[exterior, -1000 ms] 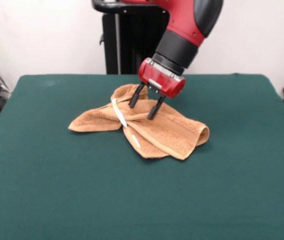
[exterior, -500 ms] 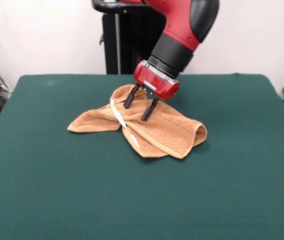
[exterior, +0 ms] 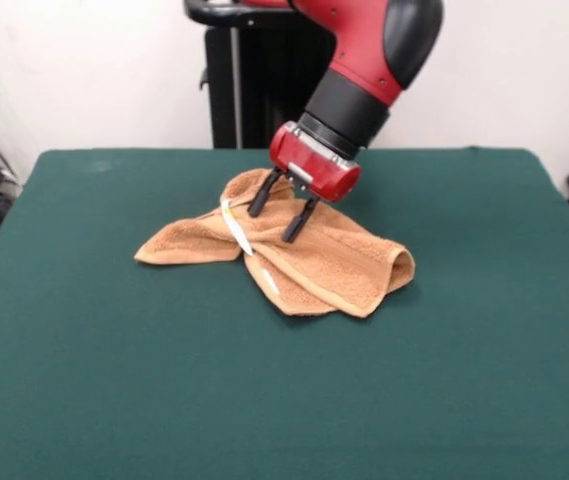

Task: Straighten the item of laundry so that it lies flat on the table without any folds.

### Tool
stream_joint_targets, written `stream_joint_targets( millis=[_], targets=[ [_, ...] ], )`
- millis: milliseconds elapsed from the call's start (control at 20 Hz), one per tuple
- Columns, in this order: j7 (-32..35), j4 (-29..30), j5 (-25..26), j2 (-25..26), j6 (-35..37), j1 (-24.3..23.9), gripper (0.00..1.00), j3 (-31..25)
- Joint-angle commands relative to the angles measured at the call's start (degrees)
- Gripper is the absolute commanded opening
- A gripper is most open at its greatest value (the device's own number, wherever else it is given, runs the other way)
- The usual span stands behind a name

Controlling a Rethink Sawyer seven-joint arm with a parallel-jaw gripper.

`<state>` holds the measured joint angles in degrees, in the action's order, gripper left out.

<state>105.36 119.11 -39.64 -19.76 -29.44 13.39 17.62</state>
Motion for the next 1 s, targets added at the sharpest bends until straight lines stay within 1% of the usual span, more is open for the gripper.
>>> stream_joint_targets(
  millis=[50, 150, 300, 600, 700, 850, 1000],
  targets=[
    [19.48, -0.6, -2.86, 3.36, -3.29, -0.36, 1.0, -5.01],
    [18.76, -1.03, -4.19, 3.61, -3.6, 0.37, 1.0, -4.57],
    [19.11, -1.99, -2.4, 4.55, -4.9, -1.1, 1.0, -5.08],
    [19.23, -1.74, -3.0, 4.12, -4.49, -0.76, 1.0, -5.02],
    [20.09, -2.07, -2.05, 4.45, -4.61, -1.42, 1.0, -5.6],
    [21.46, -2.7, 1.27, 4.53, -4.18, -3.66, 1.0, -7.23],
    [21.75, -3.2, 1.28, 4.88, -4.58, -3.57, 1.0, -7.29]
  ],
)
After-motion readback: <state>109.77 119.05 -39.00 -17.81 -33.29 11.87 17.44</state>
